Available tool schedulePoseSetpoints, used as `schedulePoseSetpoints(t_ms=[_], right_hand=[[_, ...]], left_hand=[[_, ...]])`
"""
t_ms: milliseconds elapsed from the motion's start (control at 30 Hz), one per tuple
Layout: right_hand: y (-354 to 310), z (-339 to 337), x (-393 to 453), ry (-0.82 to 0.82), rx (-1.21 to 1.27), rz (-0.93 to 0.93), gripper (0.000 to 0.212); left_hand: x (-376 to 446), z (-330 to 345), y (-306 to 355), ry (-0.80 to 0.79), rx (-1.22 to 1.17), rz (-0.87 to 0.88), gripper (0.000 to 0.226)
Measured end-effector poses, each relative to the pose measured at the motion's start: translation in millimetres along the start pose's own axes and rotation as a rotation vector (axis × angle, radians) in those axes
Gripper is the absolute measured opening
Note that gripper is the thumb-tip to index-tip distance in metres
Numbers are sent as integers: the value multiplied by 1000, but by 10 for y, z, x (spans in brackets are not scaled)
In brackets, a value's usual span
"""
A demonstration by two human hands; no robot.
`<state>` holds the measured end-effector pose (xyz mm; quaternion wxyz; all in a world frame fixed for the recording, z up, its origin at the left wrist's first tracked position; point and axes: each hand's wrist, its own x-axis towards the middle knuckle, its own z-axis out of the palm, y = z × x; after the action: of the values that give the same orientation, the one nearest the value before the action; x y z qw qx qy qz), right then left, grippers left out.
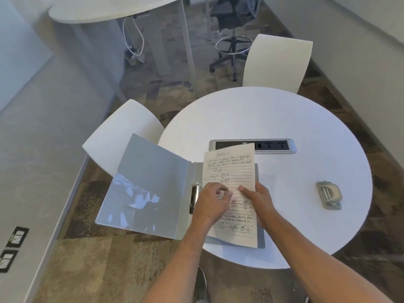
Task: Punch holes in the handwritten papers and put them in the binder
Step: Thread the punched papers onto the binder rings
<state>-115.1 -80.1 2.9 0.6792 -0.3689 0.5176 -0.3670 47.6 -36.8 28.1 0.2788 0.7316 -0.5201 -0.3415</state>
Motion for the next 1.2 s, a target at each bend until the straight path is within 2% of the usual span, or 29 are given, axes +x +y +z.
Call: schedulePoseSetpoints(t_ms=[133,233,333,500,600,700,767,833,933,1067,1200], right_hand=[[109,-72,79,5,115,61,30],[156,-108,131,-41,167,58,31],[159,-121,161,-121,176,68,36],[221,-163,232,-203,201,61,43],[327,-216,302,-148,183,98,39],[525,-244,375,-25,49,162,27],[671,-257,434,42,-90,183,20],[771,-251,496,86,-203,188,18],[812,-233,553,131,-327,172,18],[847,-271,585,139,-421,138,28],[849,-290,561,133,-394,123,20]], left_hand=[[202,-86,-456,111,-62,-190,16],[325,-121,-703,119,-159,-336,27],[445,-145,-777,97,-337,-438,22],[568,-168,-828,-56,-533,-529,35],[639,-176,-886,30,-650,-496,22],[695,-185,-912,137,-424,-427,4],[735,-170,-936,151,-198,-409,8],[775,-149,-977,152,-89,-422,10],[820,-135,-980,178,-122,-451,12],[871,-119,-971,253,-183,-452,15],[900,-82,-1007,272,-193,-452,15]])
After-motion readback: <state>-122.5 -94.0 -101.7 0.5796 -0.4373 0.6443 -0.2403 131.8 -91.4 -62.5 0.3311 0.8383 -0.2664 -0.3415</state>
